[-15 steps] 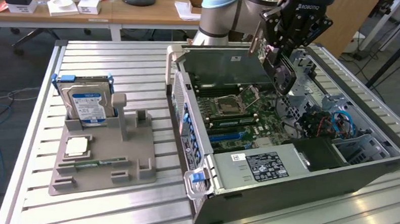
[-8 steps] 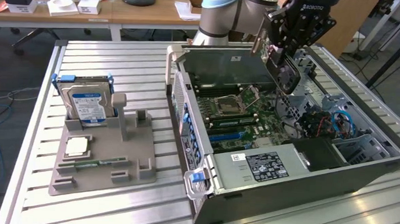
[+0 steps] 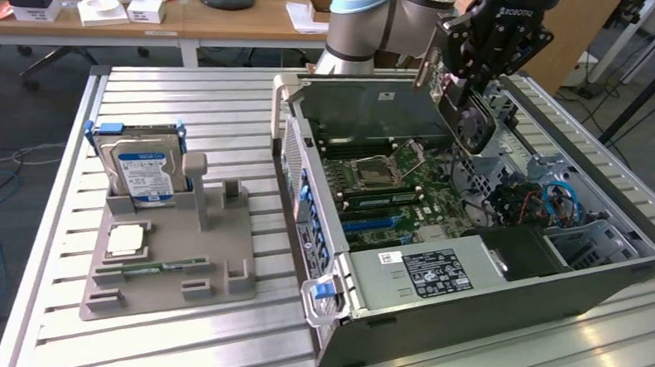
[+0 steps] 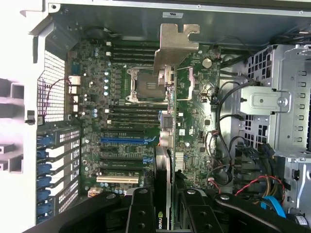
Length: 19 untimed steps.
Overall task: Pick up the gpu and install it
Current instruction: 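Pick up the gpu and move the gpu toward the slot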
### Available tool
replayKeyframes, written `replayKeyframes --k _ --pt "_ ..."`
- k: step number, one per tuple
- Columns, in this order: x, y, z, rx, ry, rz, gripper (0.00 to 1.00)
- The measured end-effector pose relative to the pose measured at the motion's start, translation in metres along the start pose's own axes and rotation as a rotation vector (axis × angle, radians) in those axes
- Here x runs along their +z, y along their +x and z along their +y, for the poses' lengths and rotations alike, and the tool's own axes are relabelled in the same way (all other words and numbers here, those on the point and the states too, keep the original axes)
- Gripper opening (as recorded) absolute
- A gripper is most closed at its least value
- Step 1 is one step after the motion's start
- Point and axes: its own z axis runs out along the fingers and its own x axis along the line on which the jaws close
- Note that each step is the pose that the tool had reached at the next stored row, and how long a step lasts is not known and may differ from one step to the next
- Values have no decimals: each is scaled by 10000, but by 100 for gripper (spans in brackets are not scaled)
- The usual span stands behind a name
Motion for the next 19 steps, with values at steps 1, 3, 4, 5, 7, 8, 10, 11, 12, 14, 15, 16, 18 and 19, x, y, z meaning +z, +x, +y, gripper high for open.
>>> replayKeyframes --k 1,3,4,5,7,8,10,11,12,14,15,16,18,19 --pt "0 0 0 0 0 -1 26" --pt "0 0 0 1 0 -1 26" --pt "0 0 0 1 0 -1 26" --pt "1 0 0 1 0 -1 26" --pt "13 0 0 1 -1 -1 26" --pt "24 0 -1 1 -1 -1 26" --pt "48 0 -2 1 0 -1 26" --pt "60 1 -2 1 0 -1 26" --pt "73 1 -3 1 0 -1 26" --pt "101 1 -4 1 0 -1 26" --pt "113 1 -4 1 0 -1 26" --pt "124 1 -4 0 0 -1 26" --pt "144 1 -5 1 0 -1 26" --pt "156 1 -6 1 0 -1 26"
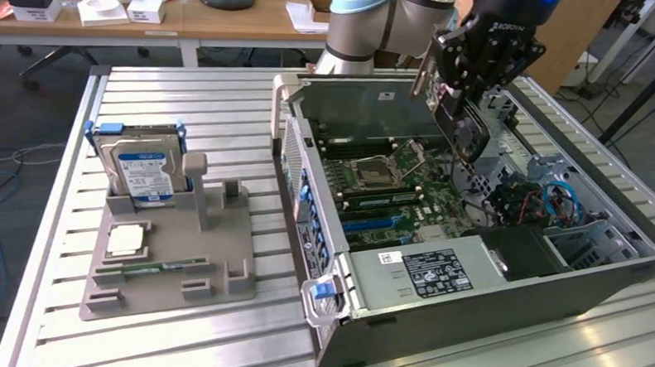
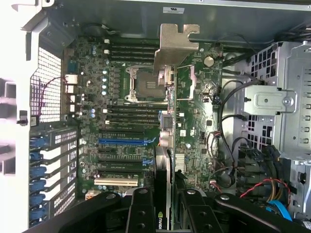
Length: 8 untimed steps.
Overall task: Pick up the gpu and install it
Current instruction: 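Pick up the gpu and move the gpu toward the slot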
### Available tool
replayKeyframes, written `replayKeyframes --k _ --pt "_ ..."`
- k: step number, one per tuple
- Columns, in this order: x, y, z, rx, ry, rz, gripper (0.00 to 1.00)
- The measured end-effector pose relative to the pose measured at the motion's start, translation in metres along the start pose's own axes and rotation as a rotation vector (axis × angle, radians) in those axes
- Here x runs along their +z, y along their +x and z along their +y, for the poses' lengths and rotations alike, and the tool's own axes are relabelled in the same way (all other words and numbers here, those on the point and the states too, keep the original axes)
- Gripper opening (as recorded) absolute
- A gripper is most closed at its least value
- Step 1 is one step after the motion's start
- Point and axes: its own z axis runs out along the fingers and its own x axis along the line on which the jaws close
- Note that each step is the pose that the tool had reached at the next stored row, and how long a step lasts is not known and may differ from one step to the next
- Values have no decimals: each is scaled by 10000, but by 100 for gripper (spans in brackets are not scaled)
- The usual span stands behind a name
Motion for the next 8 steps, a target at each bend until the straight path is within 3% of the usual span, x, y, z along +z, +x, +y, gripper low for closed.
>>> replayKeyframes --k 8 --pt "46 0 -2 0 1 0 26"
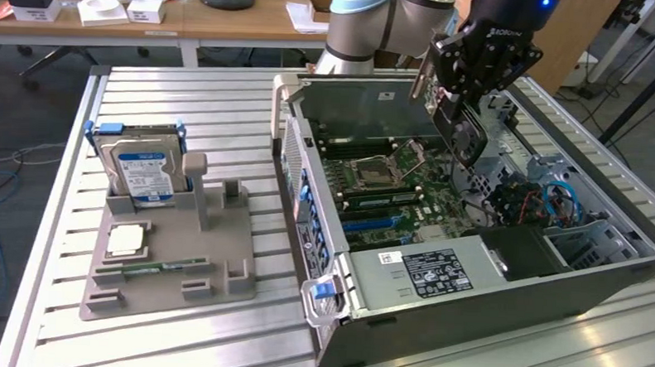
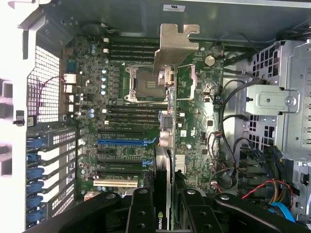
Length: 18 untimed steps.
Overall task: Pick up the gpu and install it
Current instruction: 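Pick up the gpu and move the gpu toward the slot, then insert the gpu into the slot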
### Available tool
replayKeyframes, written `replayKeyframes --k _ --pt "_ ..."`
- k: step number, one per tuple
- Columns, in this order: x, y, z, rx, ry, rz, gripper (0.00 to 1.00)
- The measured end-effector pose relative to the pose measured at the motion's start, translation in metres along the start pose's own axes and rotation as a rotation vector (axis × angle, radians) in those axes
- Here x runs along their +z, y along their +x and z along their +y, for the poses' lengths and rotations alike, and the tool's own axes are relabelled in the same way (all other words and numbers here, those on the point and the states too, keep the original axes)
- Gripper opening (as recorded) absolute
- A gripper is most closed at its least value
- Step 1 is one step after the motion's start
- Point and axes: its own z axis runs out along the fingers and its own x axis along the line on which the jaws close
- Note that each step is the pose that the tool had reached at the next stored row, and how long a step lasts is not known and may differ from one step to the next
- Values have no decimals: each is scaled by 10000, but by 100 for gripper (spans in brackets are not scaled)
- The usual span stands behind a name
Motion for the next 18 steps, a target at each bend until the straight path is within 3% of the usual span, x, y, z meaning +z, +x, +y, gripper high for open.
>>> replayKeyframes --k 14,18 --pt "1 0 0 -22 0 1 26" --pt "4 1 0 -552 -5 20 26"
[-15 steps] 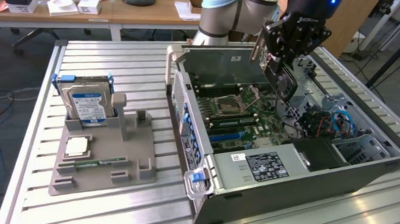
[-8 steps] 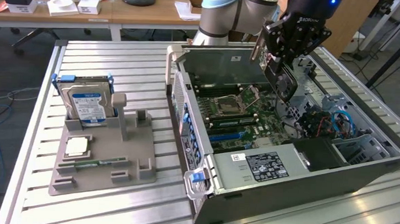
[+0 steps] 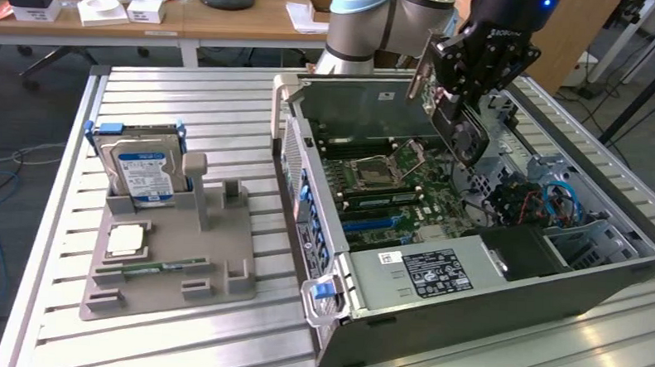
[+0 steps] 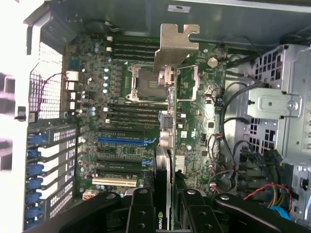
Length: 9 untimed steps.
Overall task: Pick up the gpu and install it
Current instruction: 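Insert the gpu into the slot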
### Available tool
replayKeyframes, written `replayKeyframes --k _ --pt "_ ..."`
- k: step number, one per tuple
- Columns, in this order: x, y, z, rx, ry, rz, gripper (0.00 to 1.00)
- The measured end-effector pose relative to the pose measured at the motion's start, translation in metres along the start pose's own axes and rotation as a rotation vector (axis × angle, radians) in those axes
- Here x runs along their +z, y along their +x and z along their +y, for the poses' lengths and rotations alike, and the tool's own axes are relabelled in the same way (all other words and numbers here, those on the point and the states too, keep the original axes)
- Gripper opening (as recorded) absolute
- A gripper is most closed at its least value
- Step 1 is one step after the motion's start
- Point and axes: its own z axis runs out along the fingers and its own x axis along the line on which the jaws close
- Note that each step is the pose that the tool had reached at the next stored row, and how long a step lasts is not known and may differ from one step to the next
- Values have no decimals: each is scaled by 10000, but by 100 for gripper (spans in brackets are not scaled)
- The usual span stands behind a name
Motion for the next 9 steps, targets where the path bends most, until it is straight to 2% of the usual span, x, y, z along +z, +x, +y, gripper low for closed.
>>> replayKeyframes --k 9 --pt "13 -1 -1 -1630 -15 60 26"
